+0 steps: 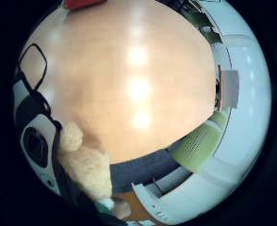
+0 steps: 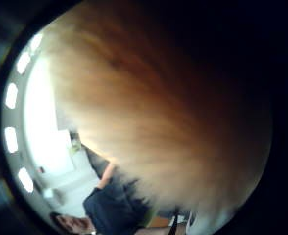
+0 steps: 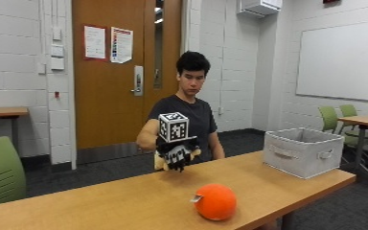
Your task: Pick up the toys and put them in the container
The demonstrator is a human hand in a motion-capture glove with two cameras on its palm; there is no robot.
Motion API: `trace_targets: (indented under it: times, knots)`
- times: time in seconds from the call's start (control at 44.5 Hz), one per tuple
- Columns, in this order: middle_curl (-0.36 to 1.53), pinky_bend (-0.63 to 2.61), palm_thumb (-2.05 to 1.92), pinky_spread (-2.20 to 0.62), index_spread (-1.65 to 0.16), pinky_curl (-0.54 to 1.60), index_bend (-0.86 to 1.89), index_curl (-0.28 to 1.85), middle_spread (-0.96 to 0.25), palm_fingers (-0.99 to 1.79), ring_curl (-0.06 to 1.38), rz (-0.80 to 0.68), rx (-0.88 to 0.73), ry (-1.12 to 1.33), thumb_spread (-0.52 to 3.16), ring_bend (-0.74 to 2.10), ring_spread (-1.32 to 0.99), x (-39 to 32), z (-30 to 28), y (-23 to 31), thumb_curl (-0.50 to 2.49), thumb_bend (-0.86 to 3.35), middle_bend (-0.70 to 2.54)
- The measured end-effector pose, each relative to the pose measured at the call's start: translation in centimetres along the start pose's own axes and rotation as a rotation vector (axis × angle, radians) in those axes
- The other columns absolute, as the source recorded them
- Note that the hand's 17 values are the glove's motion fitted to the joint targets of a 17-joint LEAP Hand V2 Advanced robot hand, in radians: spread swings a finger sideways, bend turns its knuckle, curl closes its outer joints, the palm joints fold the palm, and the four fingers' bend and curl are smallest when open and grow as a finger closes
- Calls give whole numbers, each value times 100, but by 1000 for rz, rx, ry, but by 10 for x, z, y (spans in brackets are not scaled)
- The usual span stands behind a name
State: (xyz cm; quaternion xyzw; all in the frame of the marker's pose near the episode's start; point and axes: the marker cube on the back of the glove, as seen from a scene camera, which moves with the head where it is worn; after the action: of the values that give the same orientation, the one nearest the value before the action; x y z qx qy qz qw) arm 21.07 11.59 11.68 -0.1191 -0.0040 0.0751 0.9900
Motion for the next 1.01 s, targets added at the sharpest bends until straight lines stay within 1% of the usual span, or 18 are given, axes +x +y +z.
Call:
trace_targets:
  times: [0.157, 0.292, 0.404, 0.517, 0.742, 0.944, 1.011]
  knots:
    - [67, 83, 68, -49, -48, 39, 16, 74, -38, 115, 44, -27, 66, 32, 81, 122, -39, -30, -71, -13, 69, 27, 78]
    - [69, 85, 67, -50, -50, 40, 16, 81, -38, 113, 46, -66, 149, 37, 80, 125, -38, -71, -131, -25, 74, 27, 81]
    - [71, 86, 67, -50, -52, 40, 16, 87, -37, 112, 46, -135, 232, 64, 80, 126, -38, -123, -185, -37, 78, 27, 82]
    - [72, 86, 66, -49, -53, 40, 15, 93, -37, 111, 47, -200, 295, 56, 79, 127, -38, -184, -223, -45, 82, 28, 84]
    - [74, 87, 64, -49, -56, 41, 15, 104, -37, 110, 48, -364, 340, 70, 79, 128, -38, -334, -254, -42, 90, 28, 84]
    - [75, 88, 62, -49, -57, 41, 13, 112, -37, 109, 48, -534, 355, 90, 79, 128, -38, -464, -252, -44, 97, 28, 85]
    - [75, 88, 62, -49, -58, 41, 13, 115, -37, 108, 48, -593, 334, 53, 79, 128, -37, -504, -248, -42, 99, 28, 85]
